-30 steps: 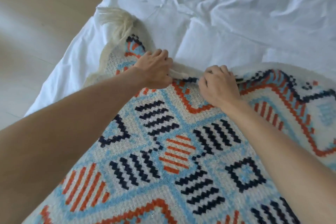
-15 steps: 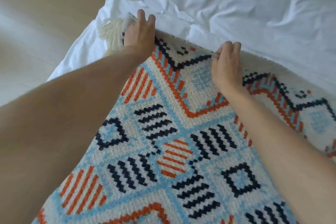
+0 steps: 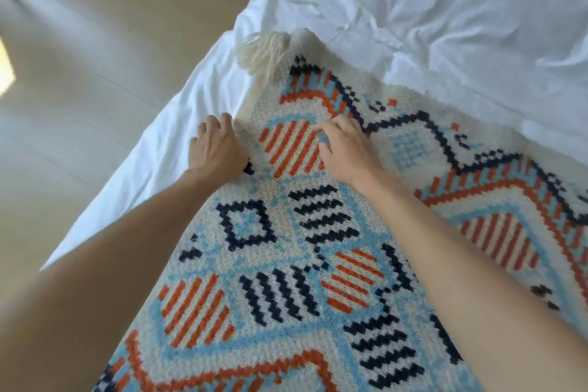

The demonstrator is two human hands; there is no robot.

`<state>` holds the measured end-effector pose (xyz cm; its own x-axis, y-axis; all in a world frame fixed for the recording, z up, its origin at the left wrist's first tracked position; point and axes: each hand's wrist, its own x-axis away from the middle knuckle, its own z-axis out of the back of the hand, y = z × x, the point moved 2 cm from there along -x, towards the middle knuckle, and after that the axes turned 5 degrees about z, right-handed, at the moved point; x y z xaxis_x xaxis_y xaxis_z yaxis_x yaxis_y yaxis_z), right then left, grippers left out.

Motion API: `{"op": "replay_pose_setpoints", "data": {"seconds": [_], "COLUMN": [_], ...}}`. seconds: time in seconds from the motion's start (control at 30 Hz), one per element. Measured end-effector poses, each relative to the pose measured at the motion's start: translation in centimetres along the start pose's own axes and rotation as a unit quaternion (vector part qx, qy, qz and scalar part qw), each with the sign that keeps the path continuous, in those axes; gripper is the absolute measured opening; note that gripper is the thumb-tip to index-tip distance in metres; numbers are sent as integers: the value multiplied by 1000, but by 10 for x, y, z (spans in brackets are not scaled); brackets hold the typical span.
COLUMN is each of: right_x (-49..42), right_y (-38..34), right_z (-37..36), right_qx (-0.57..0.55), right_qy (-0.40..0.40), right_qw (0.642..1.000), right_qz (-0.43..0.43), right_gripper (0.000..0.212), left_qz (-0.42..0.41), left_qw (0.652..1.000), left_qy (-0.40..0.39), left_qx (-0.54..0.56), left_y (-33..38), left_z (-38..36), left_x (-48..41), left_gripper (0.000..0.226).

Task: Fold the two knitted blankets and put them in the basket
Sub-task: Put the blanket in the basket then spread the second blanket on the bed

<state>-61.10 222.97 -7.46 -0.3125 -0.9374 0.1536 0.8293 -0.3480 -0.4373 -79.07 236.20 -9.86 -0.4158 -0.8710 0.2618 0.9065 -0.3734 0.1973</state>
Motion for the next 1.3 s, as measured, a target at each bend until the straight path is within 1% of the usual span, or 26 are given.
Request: {"op": "replay_pose_setpoints", "data": {"seconds": [0.1,0.2,0.27,0.3,0.33,0.4,0.43,0.47,0.5,0.53,0.57,0.6,0.63,0.7,0.73,0.77,0.87,0.9,0.97,1.03,1.17,1.3], "right_x": [-30,-61,-82,-92,-101,-111,-114,-116,-119,-123,-128,-133,-135,-129,-122,-112,-72,-54,-11,40,146,241], "right_y": [-42,-69,-72,-69,-65,-58,-57,-58,-60,-63,-67,-70,-70,-67,-64,-64,-69,-70,-68,-61,-45,-32], "right_z": [-16,-27,-30,-30,-31,-34,-35,-35,-33,-28,-23,-18,-17,-24,-29,-33,-41,-43,-47,-49,-48,-41], "right_qx": [38,98,123,133,144,157,155,145,126,101,75,51,33,23,29,34,17,11,-1,-13,-15,-26], "right_qy": [-27,-6,-10,-24,-44,-78,-73,-46,8,81,143,170,147,17,-30,-45,-16,-10,-5,0,22,49], "right_qw": [998,994,992,991,988,982,982,985,989,990,986,984,988,998,997,996,998,999,999,998,991,979], "right_qz": [40,46,19,-6,-33,-72,-78,-77,-70,-58,-42,-29,-27,-54,-70,-74,-51,-45,-44,-60,-130,-199], "right_gripper": [56,78,85,84,79,56,43,35,30,27,26,27,32,60,71,74,60,55,45,39,34,31], "left_qz": [37,50,37,32,29,24,25,26,30,36,45,53,57,57,57,57,14,-10,-48,-75,-130,-157], "left_qw": [996,987,988,989,990,993,994,995,996,996,996,996,996,998,998,998,995,995,996,996,991,986], "left_qy": [-11,-31,-19,-12,-9,-19,-28,-33,-31,-17,0,14,18,3,-3,4,85,95,71,42,16,-41], "left_qx": [81,149,151,144,135,110,98,88,81,77,73,69,62,38,28,16,-42,-43,-20,1,24,38], "left_y": [-19,-30,-39,-43,-47,-51,-51,-51,-52,-54,-59,-64,-69,-74,-74,-73,-61,-55,-40,-19,27,61], "left_z": [-9,-12,-11,-10,-10,-12,-14,-16,-15,-12,-8,-3,2,6,5,5,4,2,-8,-22,-37,-47], "left_x": [12,17,25,29,34,44,48,49,49,46,41,36,31,27,28,31,40,43,55,74,122,180], "left_gripper": [30,35,40,40,38,29,23,16,9,8,11,14,18,25,26,26,30,30,26,27,18,24]}}
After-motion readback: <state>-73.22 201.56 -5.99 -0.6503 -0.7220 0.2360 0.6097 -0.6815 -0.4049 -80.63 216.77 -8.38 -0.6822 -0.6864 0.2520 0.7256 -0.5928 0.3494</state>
